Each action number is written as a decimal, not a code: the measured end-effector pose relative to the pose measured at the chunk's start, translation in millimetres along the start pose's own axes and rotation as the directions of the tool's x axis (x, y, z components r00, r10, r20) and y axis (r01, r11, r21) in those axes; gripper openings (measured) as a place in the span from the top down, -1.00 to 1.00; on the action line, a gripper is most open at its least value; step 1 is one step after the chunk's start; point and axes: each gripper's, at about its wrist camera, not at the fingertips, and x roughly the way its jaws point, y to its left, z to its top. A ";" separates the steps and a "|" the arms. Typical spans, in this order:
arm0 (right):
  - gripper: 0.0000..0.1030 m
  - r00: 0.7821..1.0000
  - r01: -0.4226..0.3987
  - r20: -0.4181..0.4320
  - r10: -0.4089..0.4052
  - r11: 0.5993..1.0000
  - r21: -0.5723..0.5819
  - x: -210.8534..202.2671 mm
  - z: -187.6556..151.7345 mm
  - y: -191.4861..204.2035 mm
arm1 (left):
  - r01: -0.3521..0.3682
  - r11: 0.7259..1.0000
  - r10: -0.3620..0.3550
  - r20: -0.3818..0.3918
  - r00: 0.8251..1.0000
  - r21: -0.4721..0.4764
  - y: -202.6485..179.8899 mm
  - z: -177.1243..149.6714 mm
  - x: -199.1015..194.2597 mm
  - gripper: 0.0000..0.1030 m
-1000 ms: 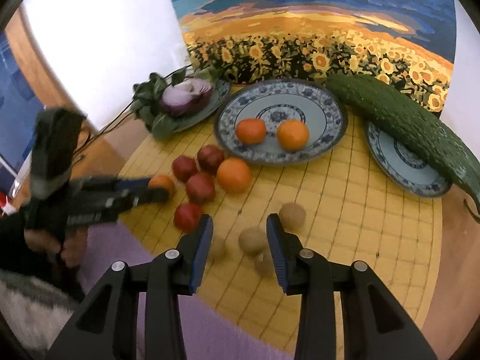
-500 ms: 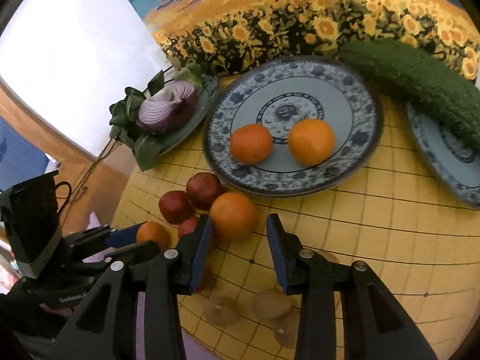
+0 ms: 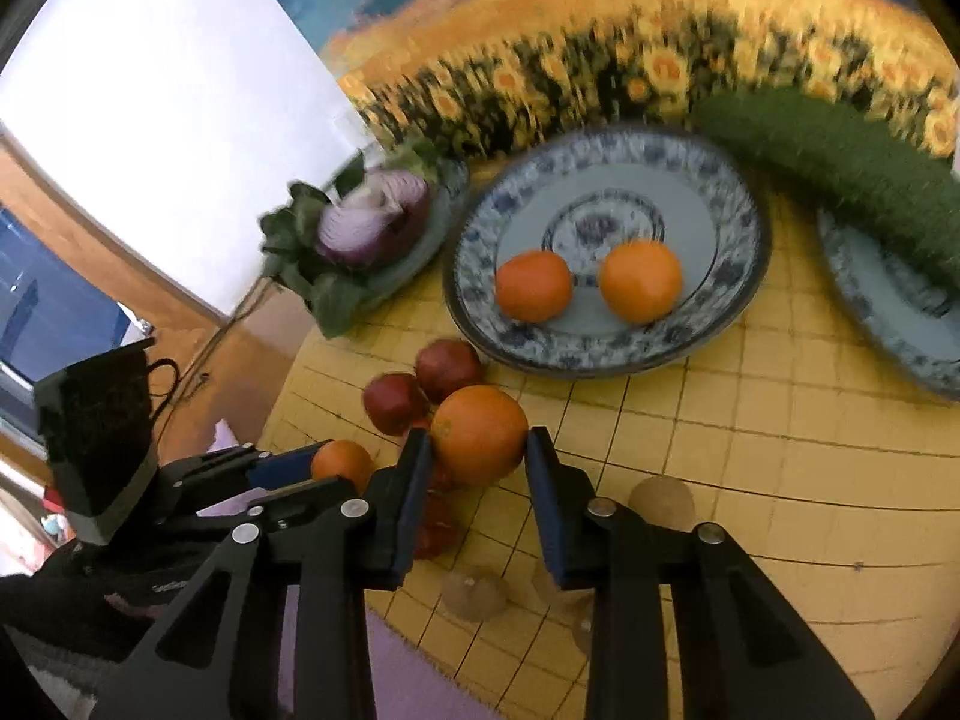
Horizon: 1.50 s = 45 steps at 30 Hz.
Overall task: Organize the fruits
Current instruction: 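Grasp another orange with the left tool while the right tool grasps an orange, then place the orange on the patterned plate with the left tool while the right tool places its orange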
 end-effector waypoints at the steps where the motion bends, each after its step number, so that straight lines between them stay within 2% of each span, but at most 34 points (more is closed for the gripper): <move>1: 0.36 1.000 0.008 0.016 -0.008 1.000 -0.005 -5.1 0.9 0.9 | 0.000 1.000 0.000 0.004 1.000 0.004 -1.5 0.6 -1.7 0.33; 7: 0.36 0.993 0.073 0.091 -0.071 0.997 -0.020 -23.5 12.8 -2.4 | 0.008 0.999 -0.009 0.029 1.000 0.033 -12.2 10.9 -10.2 0.33; 14: 0.36 0.993 0.100 0.066 -0.099 0.995 -0.010 -0.8 25.4 -9.3 | 0.028 0.998 -0.031 0.051 0.998 0.051 -22.6 30.6 -12.7 0.33; 25: 0.35 0.991 0.128 0.027 -0.128 0.992 -0.005 20.5 33.5 -16.0 | 0.055 0.998 -0.056 0.023 0.998 0.037 -20.6 45.7 0.9 0.33; 33: 0.35 0.993 0.117 0.024 -0.118 0.993 0.014 26.2 36.7 -21.5 | 0.091 0.995 -0.092 0.025 0.995 0.048 -32.1 70.5 11.9 0.32; 35: 0.32 0.993 0.117 0.018 -0.118 0.993 0.017 26.4 37.4 -22.0 | 0.120 0.992 -0.120 0.015 0.993 0.036 -34.5 80.2 19.2 0.32; 37: 0.13 0.996 0.091 0.022 -0.091 0.996 0.027 23.4 36.7 -23.8 | 0.126 0.991 -0.126 0.011 0.992 0.046 -38.3 87.1 26.5 0.32; 39: 0.06 0.996 0.071 0.046 -0.073 0.997 0.042 13.4 34.2 -27.1 | 0.107 0.992 -0.108 0.004 0.994 0.069 -43.1 92.3 35.0 0.32; 45: 0.06 0.991 0.057 0.114 -0.067 0.995 0.082 -18.2 24.2 -37.5 | 0.102 0.993 -0.101 -0.019 0.995 0.056 -44.7 93.6 52.6 0.32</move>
